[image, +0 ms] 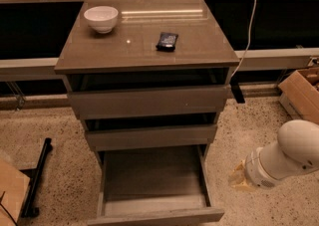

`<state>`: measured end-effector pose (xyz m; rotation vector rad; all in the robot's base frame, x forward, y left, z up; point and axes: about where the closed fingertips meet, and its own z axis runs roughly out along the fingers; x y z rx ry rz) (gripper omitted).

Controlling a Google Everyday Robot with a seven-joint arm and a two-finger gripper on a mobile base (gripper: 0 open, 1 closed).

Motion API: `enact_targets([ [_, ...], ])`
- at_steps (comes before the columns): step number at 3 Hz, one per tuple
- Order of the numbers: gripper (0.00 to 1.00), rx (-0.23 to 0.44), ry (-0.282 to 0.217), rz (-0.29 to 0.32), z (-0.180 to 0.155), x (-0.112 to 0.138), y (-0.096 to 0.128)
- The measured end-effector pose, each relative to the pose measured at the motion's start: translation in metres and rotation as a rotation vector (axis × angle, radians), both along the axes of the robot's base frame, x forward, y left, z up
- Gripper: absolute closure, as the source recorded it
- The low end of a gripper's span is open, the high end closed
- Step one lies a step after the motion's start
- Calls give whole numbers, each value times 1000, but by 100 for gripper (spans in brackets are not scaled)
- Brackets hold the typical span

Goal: Close bottom drawer

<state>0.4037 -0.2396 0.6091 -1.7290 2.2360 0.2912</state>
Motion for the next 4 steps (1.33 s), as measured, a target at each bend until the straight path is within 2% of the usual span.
enact_targets([
  [1,100,23,-16,-2,-34,-4,0],
  [2,100,25,-23,-5,-36,-2,0],
  [3,100,-2,-13,-3,-48,0,3],
  [4,100,32,-61,-22,-115,7,-4],
])
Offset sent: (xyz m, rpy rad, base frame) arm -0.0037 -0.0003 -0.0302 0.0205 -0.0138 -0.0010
